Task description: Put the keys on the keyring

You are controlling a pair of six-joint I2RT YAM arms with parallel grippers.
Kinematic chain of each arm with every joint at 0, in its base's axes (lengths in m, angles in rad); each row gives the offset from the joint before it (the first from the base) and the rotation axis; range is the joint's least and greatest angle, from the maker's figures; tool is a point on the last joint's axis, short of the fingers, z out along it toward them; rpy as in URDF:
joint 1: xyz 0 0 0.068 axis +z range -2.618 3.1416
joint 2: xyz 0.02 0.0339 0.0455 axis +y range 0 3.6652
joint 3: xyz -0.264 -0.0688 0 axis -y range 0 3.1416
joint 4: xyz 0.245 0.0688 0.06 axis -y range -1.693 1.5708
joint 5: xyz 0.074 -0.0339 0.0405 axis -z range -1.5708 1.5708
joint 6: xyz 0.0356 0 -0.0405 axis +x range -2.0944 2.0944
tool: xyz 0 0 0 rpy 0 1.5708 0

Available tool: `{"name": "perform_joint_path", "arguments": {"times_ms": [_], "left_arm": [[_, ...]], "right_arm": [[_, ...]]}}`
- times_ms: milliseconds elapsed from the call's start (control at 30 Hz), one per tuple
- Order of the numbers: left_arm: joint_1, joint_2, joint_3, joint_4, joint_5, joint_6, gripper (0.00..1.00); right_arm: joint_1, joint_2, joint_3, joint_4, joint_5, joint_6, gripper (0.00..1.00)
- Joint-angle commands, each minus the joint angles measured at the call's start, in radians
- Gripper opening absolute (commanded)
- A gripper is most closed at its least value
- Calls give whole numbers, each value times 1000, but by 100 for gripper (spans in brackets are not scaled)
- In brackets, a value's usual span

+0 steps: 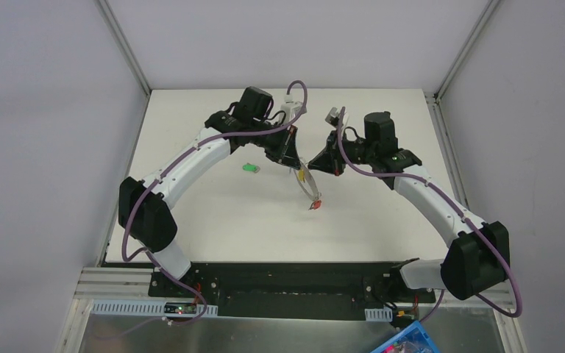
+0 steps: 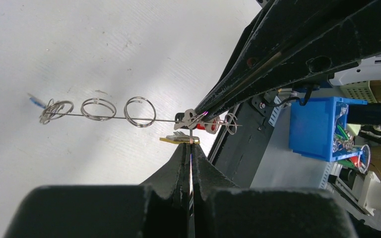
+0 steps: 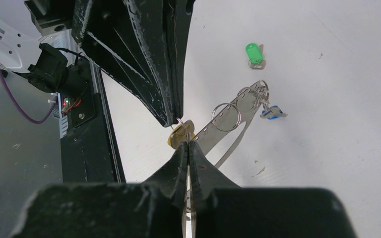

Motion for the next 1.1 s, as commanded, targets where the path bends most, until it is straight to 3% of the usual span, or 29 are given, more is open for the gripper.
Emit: {"name": "perform_joint_path", "arguments": {"times_ms": [0,400,700,1067], "left_arm": [[-11,16,14,-6,10,-14,0],[-13,19,16,5,22,-28,0],[-13,-35,-28,5,-2,77,0],[4,-44,-132,-88,-179,218,0]], "right_arm": [[-4,-21,-6,67,-37,17,0],[-4,-18,-26,70,-37,5,0],[-14,-27,-44,94,-73,20,0],[-27,-72,-56,21,18,-28,0]]}}
